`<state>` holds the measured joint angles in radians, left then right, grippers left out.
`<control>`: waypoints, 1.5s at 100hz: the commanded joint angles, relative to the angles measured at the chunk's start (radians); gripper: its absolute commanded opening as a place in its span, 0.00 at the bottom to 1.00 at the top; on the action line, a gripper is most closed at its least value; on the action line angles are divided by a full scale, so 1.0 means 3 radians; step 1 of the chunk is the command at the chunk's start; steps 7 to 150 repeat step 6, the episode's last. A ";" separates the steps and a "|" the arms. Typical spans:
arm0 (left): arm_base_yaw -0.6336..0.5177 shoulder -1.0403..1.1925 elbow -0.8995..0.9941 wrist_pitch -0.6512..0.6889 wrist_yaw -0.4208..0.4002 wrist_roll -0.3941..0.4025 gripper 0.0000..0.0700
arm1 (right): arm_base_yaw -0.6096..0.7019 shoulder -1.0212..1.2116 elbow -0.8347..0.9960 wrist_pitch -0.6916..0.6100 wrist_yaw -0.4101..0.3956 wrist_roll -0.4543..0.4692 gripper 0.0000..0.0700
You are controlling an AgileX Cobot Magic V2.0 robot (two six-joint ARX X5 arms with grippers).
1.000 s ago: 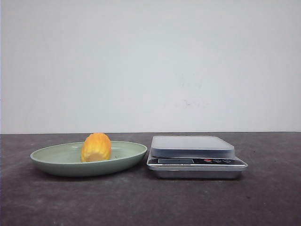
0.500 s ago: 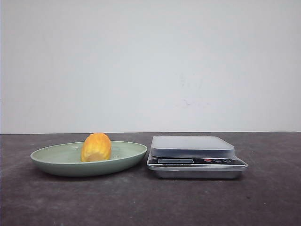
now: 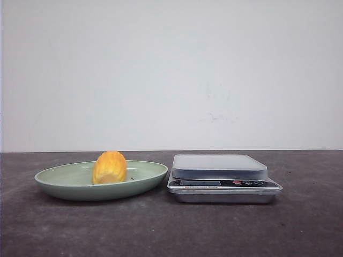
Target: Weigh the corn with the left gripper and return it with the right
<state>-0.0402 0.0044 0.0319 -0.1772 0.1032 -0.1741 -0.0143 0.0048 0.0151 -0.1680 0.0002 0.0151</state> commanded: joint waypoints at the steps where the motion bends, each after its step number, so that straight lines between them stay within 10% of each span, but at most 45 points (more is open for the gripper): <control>1: 0.0003 -0.0004 -0.0060 -0.0013 -0.0004 0.0039 0.02 | -0.0006 -0.0001 -0.0008 0.0041 0.0001 -0.0013 0.01; 150: 0.0003 -0.0004 -0.0060 -0.0013 -0.0005 0.0039 0.02 | -0.0006 -0.0001 -0.0008 0.0041 0.0000 -0.0013 0.01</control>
